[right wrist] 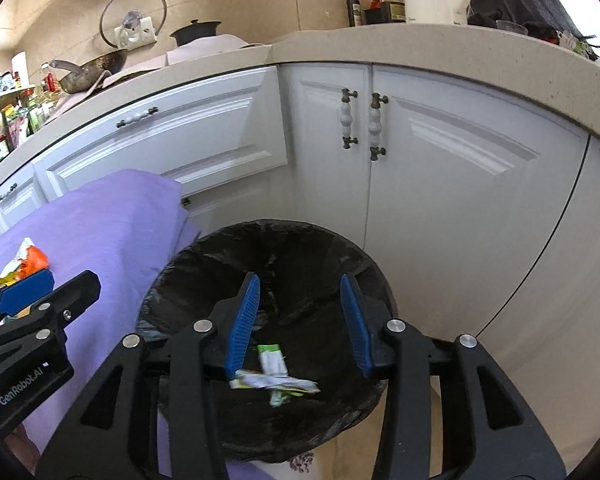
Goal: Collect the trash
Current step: 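Carry both held items over the black bin and open both tools, then grasp the red bottle with the left tool while the right tool grasps a white tube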
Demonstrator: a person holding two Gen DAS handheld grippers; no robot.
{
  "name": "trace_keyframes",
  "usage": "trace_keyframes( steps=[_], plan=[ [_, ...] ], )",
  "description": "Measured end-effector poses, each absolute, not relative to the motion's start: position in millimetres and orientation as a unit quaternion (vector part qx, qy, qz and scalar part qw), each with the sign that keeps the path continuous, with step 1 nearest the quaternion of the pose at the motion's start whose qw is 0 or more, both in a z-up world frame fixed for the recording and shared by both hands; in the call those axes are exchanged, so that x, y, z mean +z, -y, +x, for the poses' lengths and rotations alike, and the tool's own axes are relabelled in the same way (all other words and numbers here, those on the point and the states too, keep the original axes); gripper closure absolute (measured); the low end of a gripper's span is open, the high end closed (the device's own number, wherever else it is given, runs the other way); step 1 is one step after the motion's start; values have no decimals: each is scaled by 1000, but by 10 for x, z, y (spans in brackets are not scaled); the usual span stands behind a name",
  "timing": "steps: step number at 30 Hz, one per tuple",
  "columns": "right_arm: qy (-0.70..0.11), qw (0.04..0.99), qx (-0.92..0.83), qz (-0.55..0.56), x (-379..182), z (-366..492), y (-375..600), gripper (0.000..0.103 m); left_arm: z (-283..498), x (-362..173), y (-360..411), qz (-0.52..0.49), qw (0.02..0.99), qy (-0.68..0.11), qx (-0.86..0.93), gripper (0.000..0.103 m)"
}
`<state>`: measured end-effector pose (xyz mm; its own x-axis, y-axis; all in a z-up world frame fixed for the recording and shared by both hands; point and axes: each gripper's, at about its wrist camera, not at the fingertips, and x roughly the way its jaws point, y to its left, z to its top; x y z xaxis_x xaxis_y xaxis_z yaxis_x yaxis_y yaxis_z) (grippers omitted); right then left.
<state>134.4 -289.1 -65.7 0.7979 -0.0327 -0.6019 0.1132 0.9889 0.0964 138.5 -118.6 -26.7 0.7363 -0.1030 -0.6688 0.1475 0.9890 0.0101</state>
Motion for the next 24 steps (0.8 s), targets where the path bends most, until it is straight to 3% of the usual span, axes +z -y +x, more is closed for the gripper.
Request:
trace_keyframes(
  steps=[13, 24],
  plan=[
    [-308, 949, 44, 51, -401, 906, 2089, 62, 765, 5, 177, 18, 942, -334, 17, 36],
    [-312, 941, 130, 18, -384, 587, 1179, 62, 310, -94, -804, -7, 933, -338, 120, 34]
  ],
)
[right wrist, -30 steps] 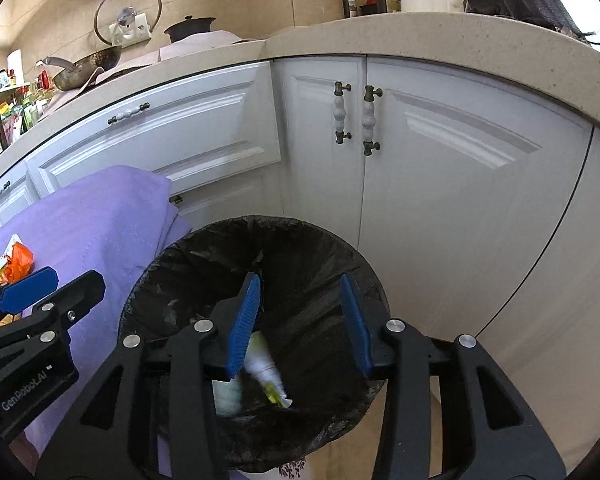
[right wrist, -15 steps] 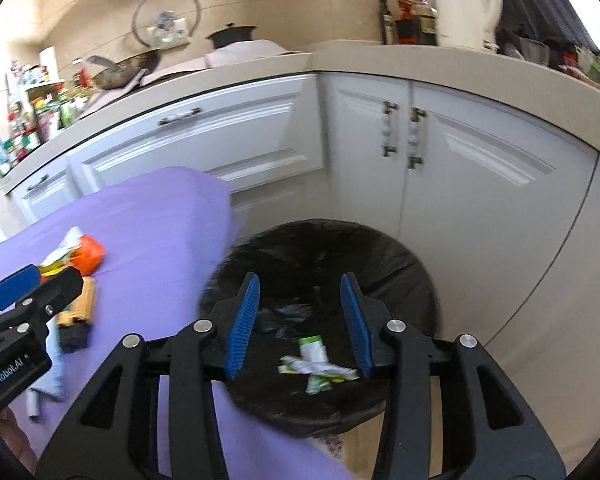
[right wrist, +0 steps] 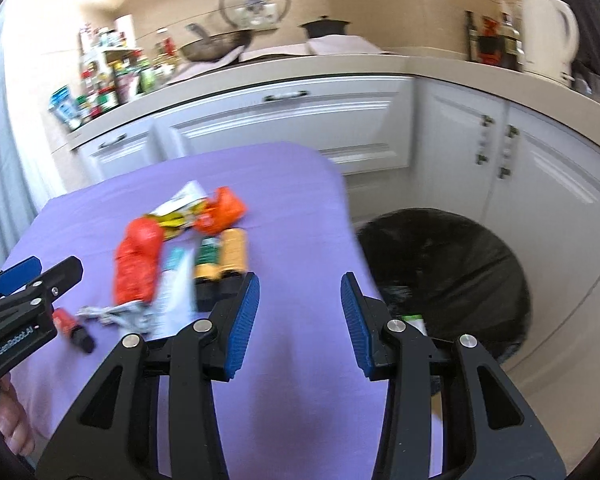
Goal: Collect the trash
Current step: 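Grasp the red bottle with the left tool while the right tool grasps a white tube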
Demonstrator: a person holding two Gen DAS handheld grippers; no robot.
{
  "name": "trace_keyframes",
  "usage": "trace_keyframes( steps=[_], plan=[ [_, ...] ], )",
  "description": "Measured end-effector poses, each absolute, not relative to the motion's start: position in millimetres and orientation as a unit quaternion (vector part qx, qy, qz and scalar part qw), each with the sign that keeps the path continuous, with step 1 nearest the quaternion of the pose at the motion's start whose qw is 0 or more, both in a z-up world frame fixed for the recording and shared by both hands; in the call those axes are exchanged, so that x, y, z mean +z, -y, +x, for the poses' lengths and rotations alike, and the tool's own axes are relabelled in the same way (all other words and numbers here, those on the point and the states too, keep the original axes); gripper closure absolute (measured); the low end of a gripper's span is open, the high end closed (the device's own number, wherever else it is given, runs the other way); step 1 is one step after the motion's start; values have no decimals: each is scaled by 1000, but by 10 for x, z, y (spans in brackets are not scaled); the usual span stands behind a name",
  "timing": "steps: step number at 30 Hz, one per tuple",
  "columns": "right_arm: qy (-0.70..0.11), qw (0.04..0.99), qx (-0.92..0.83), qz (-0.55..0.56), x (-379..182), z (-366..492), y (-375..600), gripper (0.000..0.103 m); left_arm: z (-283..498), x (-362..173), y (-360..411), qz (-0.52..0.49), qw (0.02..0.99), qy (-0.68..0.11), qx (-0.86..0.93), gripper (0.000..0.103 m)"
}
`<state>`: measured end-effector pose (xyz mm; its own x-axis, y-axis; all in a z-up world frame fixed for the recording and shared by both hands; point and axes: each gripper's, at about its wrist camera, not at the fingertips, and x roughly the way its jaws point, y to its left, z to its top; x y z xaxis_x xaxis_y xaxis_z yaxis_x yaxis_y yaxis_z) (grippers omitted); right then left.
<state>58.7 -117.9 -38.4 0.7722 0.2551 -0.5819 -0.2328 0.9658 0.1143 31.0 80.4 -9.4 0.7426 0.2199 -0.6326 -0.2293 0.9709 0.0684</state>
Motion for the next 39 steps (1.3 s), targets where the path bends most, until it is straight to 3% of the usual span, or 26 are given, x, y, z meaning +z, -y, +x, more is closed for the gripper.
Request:
trace_keyframes(
  steps=[19, 27, 39],
  plan=[
    [-345, 919, 187, -42, -596, 500, 440, 62, -13, -337, -1551, -56, 909, -362, 197, 32],
    [-357, 914, 186, -49, -686, 528, 392, 89, -23, -356, -1510, -59, 911, -365, 185, 29],
    [-325, 928, 175, -39, -556, 408, 597, 93, 26, -328, -1317, -54, 916, -364, 162, 27]
  ],
)
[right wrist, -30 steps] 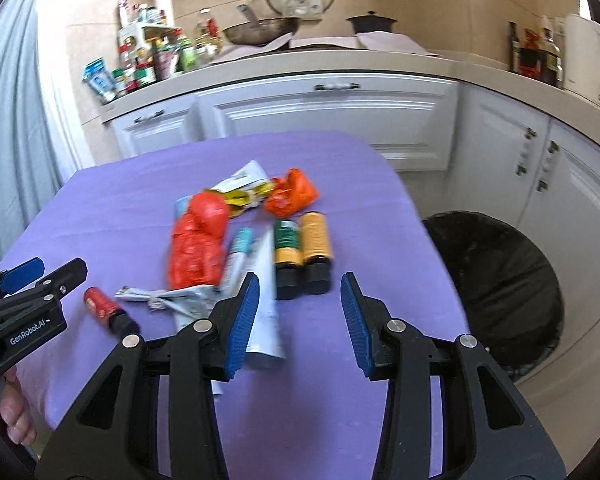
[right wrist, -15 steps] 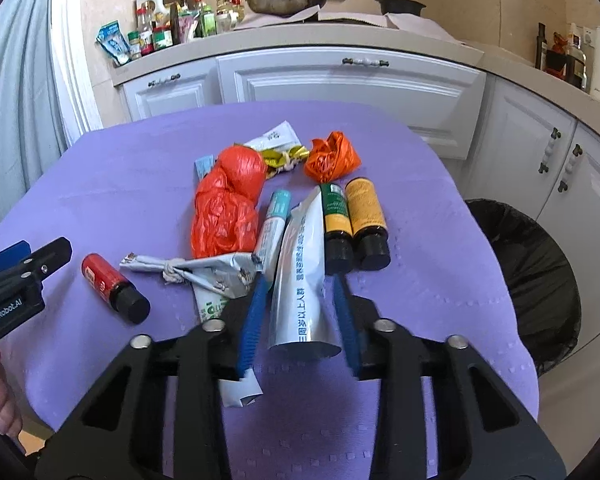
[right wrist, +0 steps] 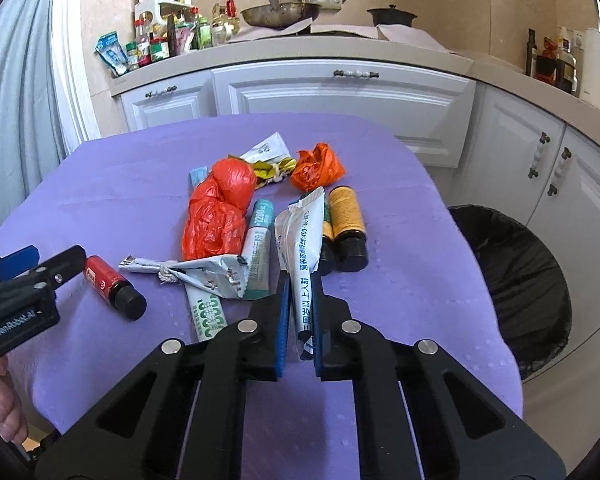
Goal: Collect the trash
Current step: 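Grasp the red bottle with the left tool while the right tool grasps a white tube, then carry the red bottle and white tube over the bin and release both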
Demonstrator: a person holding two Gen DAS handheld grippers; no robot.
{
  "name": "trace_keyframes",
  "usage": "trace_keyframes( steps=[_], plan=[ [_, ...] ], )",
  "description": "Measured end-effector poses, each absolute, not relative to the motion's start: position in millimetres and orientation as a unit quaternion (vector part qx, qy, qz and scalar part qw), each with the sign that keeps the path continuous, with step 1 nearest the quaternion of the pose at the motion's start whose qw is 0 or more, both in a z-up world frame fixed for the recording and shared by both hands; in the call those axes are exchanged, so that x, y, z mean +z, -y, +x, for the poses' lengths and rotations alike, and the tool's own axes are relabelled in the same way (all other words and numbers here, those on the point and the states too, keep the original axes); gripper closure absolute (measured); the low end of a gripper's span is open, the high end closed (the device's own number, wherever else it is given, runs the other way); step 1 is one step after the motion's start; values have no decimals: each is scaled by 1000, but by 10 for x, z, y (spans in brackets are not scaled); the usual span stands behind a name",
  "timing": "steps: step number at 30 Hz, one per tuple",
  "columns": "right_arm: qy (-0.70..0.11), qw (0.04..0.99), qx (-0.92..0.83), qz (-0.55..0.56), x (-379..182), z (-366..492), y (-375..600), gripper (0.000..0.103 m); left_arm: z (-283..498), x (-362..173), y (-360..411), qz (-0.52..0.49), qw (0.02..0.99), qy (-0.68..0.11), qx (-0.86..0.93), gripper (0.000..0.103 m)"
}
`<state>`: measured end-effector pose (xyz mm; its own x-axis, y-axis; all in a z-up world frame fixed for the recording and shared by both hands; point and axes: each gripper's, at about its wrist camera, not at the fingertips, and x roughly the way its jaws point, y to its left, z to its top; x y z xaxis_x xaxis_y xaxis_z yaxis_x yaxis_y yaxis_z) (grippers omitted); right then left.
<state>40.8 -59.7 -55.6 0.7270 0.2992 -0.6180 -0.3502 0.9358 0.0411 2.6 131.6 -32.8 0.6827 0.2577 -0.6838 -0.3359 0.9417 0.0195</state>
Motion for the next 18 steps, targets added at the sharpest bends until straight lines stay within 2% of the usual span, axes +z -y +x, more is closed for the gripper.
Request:
trace_keyframes(
  steps=[6, 18],
  plan=[
    [-312, 937, 156, -22, -484, 351, 820, 93, 84, -359, -1141, -33, 922, -359, 138, 21],
    [-311, 941, 130, 2, -541, 263, 1125, 93, 131, -505, -1044, -2, 923, -363, 125, 19]
  ],
)
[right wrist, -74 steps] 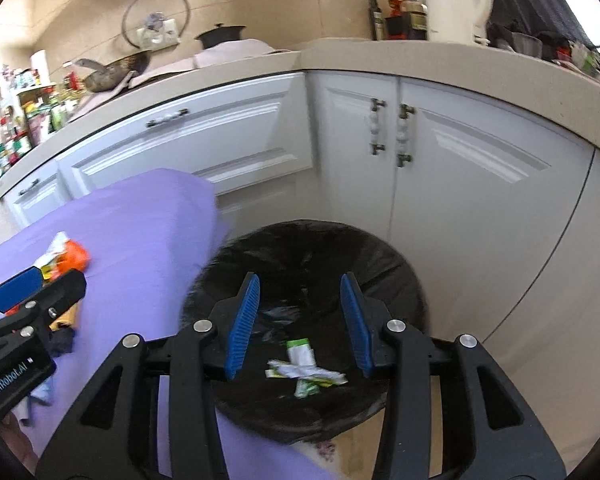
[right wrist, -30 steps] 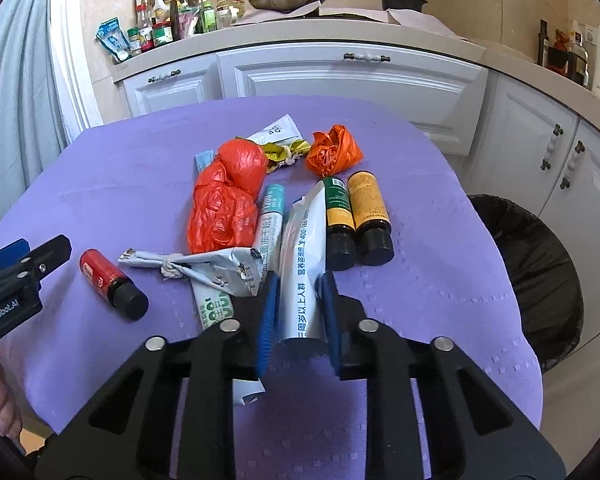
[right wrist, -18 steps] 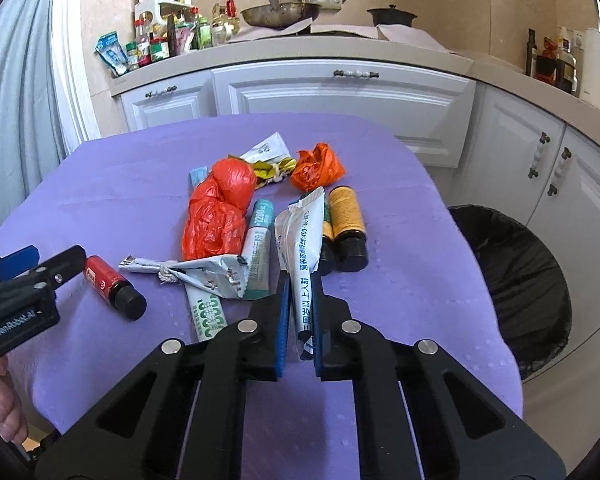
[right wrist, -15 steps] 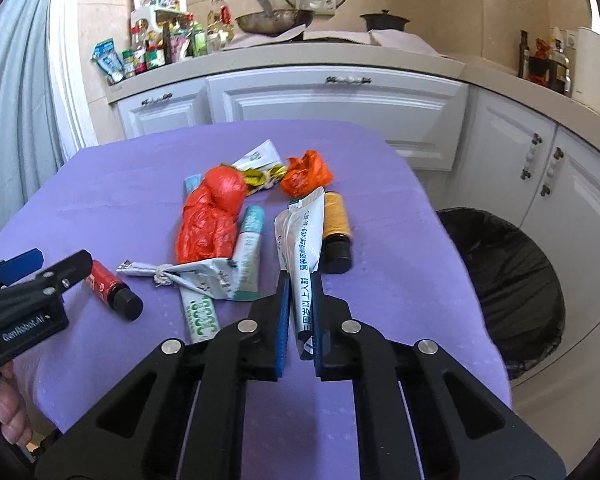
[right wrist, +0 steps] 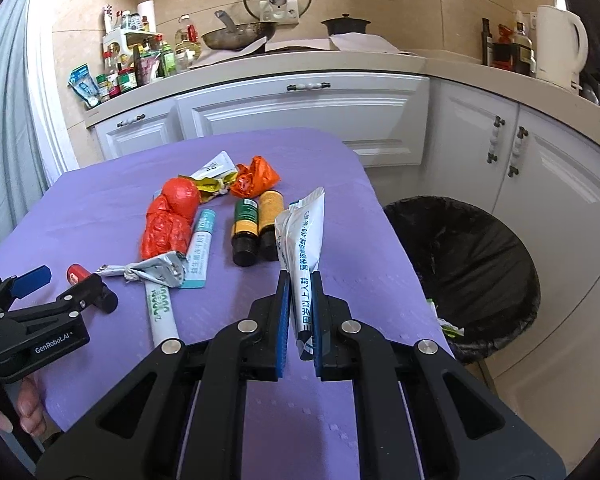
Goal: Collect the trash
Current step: 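Carry the red bottle and white tube over the bin and release both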
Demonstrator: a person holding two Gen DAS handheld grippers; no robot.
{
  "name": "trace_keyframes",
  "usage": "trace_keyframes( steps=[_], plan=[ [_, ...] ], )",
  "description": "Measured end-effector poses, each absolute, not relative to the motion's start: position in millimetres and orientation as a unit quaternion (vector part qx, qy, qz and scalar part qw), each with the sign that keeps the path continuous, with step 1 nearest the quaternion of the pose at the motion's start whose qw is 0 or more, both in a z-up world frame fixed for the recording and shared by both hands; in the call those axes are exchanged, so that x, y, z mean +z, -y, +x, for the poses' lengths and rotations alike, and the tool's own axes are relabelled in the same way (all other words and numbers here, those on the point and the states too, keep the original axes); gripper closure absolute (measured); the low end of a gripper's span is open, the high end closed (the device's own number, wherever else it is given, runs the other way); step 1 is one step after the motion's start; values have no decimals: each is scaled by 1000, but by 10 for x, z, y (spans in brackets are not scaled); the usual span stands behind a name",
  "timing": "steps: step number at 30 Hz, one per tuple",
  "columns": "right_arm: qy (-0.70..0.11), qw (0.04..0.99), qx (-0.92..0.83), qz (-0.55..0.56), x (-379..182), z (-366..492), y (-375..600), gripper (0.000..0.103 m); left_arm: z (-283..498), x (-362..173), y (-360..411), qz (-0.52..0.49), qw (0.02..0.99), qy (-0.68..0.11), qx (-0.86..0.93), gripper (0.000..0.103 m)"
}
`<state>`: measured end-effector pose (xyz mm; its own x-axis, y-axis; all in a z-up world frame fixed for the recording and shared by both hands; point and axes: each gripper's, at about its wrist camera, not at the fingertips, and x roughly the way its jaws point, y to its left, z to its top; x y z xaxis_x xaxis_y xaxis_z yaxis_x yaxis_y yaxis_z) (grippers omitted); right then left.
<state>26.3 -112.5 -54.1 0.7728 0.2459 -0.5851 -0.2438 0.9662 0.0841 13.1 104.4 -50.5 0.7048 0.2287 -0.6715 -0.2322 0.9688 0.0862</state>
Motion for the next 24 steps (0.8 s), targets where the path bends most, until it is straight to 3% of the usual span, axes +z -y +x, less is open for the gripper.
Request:
trace_keyframes(
  steps=[24],
  plan=[
    [-314, 942, 117, 2, -562, 300, 1135, 93, 199, -577, -1022, 30, 929, -365, 59, 18]
  ],
)
